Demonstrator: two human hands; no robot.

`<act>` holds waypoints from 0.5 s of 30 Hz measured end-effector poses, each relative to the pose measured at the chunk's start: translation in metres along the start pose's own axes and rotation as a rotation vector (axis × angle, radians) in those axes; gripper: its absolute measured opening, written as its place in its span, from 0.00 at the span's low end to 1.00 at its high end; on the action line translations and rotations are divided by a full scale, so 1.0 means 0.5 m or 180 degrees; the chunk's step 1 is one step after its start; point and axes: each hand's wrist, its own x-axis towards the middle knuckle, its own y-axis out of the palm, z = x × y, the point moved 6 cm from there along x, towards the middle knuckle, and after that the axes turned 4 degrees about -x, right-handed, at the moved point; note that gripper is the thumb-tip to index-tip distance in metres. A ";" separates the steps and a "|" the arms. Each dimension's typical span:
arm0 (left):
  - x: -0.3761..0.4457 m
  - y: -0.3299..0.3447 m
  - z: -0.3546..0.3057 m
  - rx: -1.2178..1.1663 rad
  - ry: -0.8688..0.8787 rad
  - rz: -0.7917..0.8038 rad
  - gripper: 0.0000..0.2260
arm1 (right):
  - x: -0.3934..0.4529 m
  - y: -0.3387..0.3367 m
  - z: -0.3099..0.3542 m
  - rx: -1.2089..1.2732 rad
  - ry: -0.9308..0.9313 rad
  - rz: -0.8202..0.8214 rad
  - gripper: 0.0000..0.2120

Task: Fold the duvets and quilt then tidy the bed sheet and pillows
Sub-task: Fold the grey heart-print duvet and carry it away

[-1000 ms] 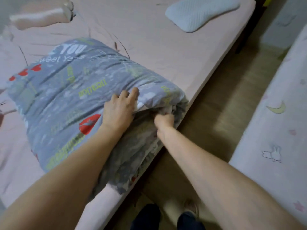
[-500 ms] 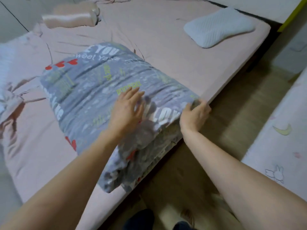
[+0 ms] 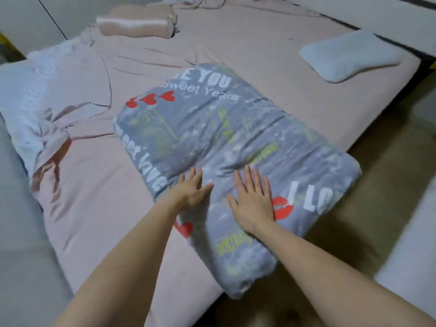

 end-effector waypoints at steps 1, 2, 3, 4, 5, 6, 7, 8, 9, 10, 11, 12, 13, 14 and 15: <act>-0.008 -0.028 0.004 -0.0244 0.0239 -0.0398 0.28 | 0.012 -0.021 0.030 0.0113 0.0222 -0.0034 0.33; -0.022 -0.065 0.009 -0.0496 0.0363 -0.1074 0.24 | 0.018 -0.040 0.068 0.0227 0.0321 -0.0217 0.33; -0.041 -0.098 0.036 -0.0778 0.0311 -0.1725 0.22 | 0.022 -0.042 0.121 0.0278 0.0306 -0.0211 0.33; -0.068 -0.104 0.049 -0.1110 0.0086 -0.2179 0.26 | 0.011 -0.034 0.151 0.0149 0.0142 -0.0158 0.34; -0.082 -0.103 0.080 -0.1567 -0.0329 -0.2249 0.32 | 0.001 -0.017 0.187 -0.0021 -0.0032 -0.0004 0.35; -0.088 -0.088 0.116 -0.2269 -0.0876 -0.2033 0.39 | -0.007 0.007 0.209 -0.0178 -0.0157 0.0142 0.36; -0.086 -0.052 0.147 -0.3068 -0.1417 -0.1646 0.44 | -0.017 0.029 0.213 -0.0286 -0.0163 0.0199 0.36; -0.075 -0.012 0.170 -0.3752 -0.1845 -0.1271 0.47 | -0.026 0.038 0.213 -0.0380 -0.0165 0.0159 0.35; -0.063 0.015 0.194 -0.4212 -0.2049 -0.1038 0.49 | -0.033 0.042 0.219 -0.0448 -0.0231 0.0062 0.33; -0.058 0.026 0.195 -0.4393 -0.1965 -0.0939 0.48 | -0.043 0.032 0.217 -0.0517 -0.0403 -0.0142 0.31; -0.044 0.035 0.204 -0.4452 -0.1784 -0.0868 0.44 | -0.055 0.030 0.230 -0.0583 -0.0766 -0.0341 0.28; -0.030 0.042 0.208 -0.4473 -0.1576 -0.0779 0.37 | -0.073 0.035 0.246 -0.0649 -0.1278 -0.0489 0.26; -0.018 0.054 0.207 -0.4635 -0.1408 -0.0549 0.31 | -0.095 0.046 0.259 -0.0704 -0.1827 -0.0482 0.25; -0.008 0.071 0.198 -0.4894 -0.1289 -0.0156 0.29 | -0.115 0.061 0.265 -0.0787 -0.2306 -0.0411 0.25; 0.001 0.094 0.193 -0.5170 -0.1224 0.0265 0.30 | -0.132 0.078 0.262 -0.0852 -0.2570 -0.0308 0.25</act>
